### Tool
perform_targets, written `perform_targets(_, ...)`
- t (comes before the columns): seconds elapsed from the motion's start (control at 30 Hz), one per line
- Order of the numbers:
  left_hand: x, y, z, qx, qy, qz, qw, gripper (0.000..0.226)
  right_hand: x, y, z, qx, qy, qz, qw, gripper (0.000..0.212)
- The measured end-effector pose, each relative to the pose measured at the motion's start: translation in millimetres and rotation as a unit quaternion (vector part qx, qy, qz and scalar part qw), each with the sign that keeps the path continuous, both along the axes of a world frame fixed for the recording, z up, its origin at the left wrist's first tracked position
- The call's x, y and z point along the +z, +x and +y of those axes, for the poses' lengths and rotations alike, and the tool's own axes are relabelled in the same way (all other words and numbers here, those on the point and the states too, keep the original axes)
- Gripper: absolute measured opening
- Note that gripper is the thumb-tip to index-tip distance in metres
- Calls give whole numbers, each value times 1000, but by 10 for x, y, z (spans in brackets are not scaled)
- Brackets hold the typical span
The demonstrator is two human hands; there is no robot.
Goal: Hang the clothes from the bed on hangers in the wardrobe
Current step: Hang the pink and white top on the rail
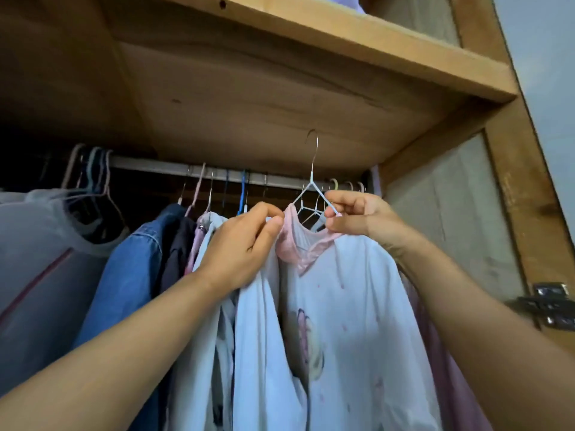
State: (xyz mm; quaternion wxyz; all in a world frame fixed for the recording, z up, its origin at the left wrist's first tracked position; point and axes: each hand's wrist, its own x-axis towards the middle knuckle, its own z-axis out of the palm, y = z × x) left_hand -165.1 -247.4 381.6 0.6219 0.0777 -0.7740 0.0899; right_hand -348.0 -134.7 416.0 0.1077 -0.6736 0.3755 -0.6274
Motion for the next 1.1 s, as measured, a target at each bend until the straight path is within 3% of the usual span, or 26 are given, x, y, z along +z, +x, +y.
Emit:
perform_targets(0.3, 24, -9, -82, -7, 8, 14, 1000, 25, 209, -95, -656, -17, 27, -1, 999, 54)
perform_targets(0.43, 25, -54, -91, -13, 18, 13, 1000, 16, 241, -188, -770, -24, 44, 13, 999, 50)
perform_targets(0.67, 12, -134, -115, -10, 0, -4, 1000, 20, 378, -305, -983, -68, 77, 37, 994, 57)
perform_targets(0.87, -6, -83, -146, -13, -29, -15, 999, 24, 374, -354, -1216, -109, 144, 119, 976, 106)
perform_targets(1.1, -82, -49, -200, -6, -58, -20, 998, 24, 237, -281, -1038, -131, 118, 106, 979, 78)
